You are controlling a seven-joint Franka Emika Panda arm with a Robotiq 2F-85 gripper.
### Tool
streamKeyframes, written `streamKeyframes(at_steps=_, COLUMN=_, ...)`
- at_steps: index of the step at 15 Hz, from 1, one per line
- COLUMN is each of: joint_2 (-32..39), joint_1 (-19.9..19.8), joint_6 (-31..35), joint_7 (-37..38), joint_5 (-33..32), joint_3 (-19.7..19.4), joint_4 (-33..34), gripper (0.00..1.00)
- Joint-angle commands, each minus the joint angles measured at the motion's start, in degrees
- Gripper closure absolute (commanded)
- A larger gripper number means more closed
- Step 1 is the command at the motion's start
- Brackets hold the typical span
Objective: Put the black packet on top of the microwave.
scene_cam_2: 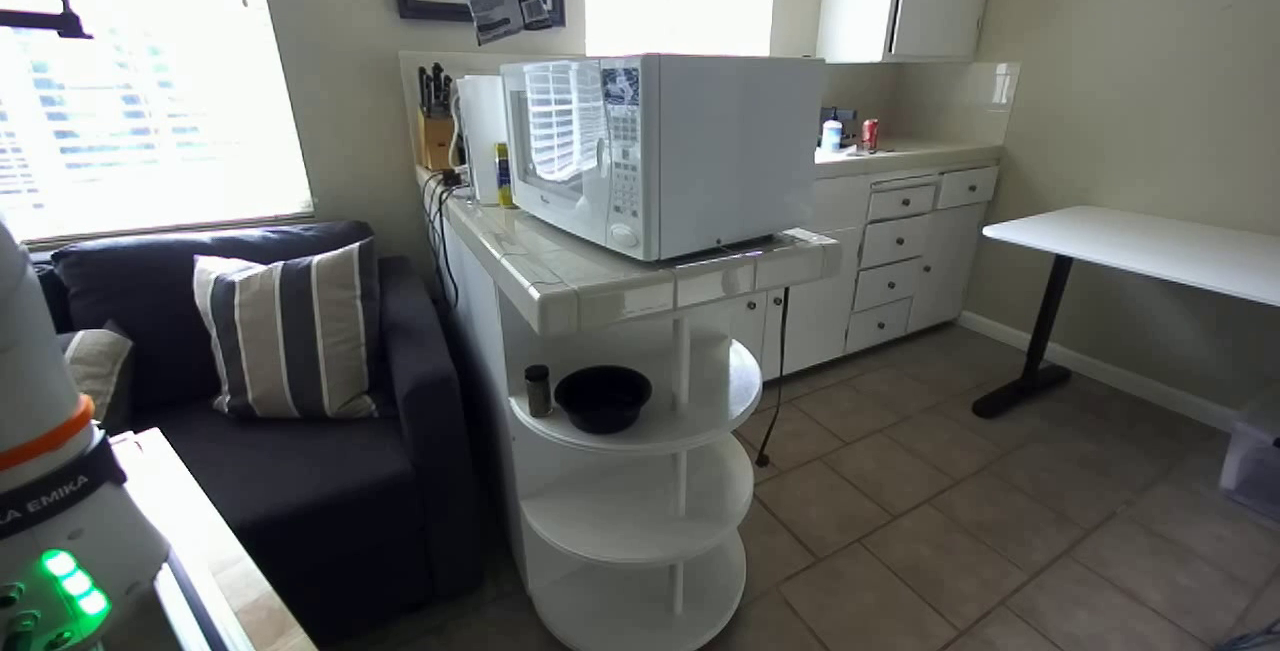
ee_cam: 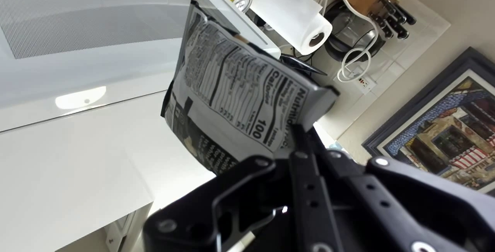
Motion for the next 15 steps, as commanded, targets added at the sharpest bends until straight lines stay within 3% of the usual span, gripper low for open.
streamKeyframes(at_steps=1, joint_2=1.81, joint_1=-0.2, joint_6=1.55, joint_7=-0.48, joint_5=-0.3, joint_3=-0.08, joint_4=2.03, gripper=1.0)
streamKeyframes(at_steps=4, joint_2=6.49, joint_1=-0.29, joint_6=3.66, joint_7=0.59, joint_5=-1.19, joint_3=0.32, joint_4=7.75, gripper=1.0)
streamKeyframes(at_steps=11, joint_2=21.26, joint_1=-0.63, joint_6=1.27, joint_7=1.6, joint_5=-1.29, joint_3=1.3, joint_4=23.86, gripper=1.0)
streamKeyframes(at_steps=15, joint_2=28.21, joint_1=-2.08, joint_6=1.41, joint_7=0.82, joint_5=0.64, joint_3=1.89, joint_4=29.28, gripper=1.0)
